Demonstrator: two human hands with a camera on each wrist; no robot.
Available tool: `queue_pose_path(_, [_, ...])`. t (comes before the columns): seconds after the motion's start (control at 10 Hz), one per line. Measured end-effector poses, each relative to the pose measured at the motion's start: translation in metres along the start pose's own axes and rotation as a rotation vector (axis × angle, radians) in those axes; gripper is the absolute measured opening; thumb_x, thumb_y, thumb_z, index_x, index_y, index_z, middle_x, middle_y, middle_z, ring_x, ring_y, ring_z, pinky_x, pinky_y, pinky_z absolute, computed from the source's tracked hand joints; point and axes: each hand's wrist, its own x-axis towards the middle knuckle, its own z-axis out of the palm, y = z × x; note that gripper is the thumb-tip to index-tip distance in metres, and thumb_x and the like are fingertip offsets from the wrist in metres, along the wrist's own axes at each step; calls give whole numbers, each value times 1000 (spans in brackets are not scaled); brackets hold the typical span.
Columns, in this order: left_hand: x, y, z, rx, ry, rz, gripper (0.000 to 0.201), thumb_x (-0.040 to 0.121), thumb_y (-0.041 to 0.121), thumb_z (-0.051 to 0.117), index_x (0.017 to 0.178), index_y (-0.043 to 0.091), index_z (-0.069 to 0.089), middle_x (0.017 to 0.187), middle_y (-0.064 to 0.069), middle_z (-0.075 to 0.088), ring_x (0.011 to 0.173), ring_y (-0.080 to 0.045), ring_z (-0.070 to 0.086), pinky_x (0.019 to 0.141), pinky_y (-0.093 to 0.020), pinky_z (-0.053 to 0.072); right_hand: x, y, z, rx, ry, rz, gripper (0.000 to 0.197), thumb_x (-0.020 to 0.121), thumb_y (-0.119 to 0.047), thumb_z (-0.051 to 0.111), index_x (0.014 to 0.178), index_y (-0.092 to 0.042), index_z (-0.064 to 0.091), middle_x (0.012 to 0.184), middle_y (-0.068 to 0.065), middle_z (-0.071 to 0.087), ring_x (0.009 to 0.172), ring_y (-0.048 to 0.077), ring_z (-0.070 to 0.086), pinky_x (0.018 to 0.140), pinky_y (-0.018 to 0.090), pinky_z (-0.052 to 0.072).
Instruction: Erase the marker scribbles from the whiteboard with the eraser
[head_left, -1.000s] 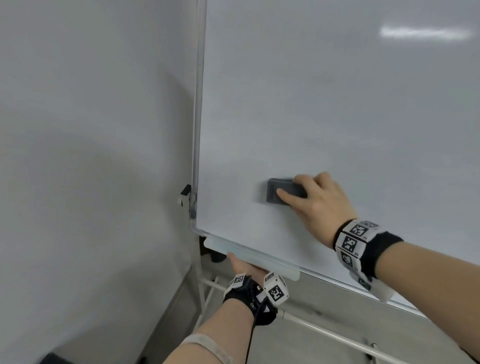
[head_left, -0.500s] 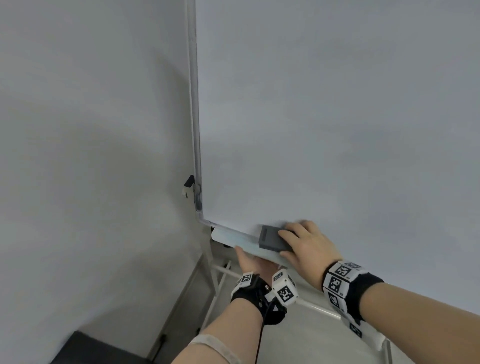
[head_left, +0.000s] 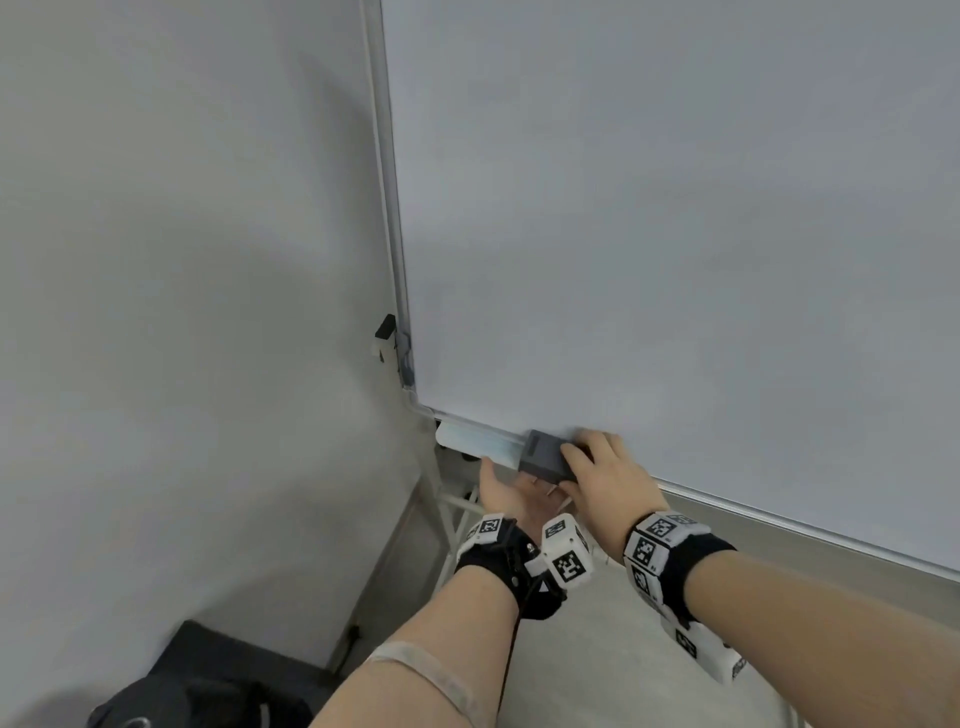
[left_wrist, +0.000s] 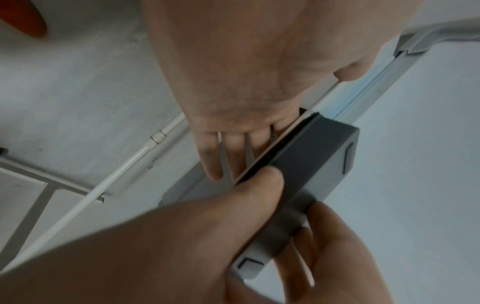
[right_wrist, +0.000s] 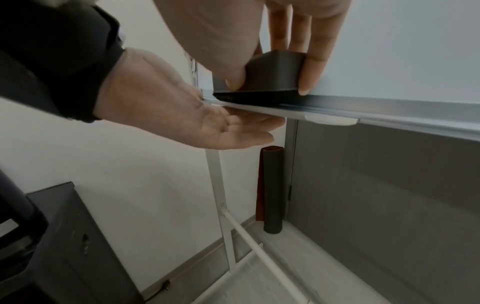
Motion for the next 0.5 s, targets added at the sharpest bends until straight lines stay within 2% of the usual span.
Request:
queue_pose_path(0.1, [5,3,-9,47,3,14,85,84,74,37,128,5,62,124,-20,67,119,-37,58,106,-49,39,-2,5,7,-53,24,-17,49,86,-18,68,132,-12,54,132,7,51,121,27,43,82,39,57])
queue_pose_path(0.2, [10,4,-12,85,81,34,82,89,68,29,120,1,65,118,-25,68,122,-41,57,111,-54,34,-3,7,9,-70,58,-13,53,71,-11,78,122,-10,62,118,6,60,110,28,53,69,36,58])
queue_pose_path(0.3, [16,7,-13,149,191,47,74,94,59,27,110,-2,66,104,-25,72,106,-40,64,104,-48,41,-5,4,4,-61,33,-6,48,76,-14,76,122,-12,62,120,6,59,113,28,54,76,36,56])
queue_pose_path(0.4, [19,12,-16,228,275,47,60,94,50,33,94,0,66,89,-19,69,77,-33,61,76,-38,49,-14,4,-3,-43,22,19,38,86,-21,66,123,-14,59,125,5,54,117,27,49,86,38,51])
queue_pose_path(0.5, [21,16,-15,315,270,25,53,91,50,39,82,3,63,73,-14,64,64,-30,57,62,-35,49,-22,13,-16,-30,54,42,33,91,-26,59,121,-12,59,127,8,53,119,29,47,90,41,48])
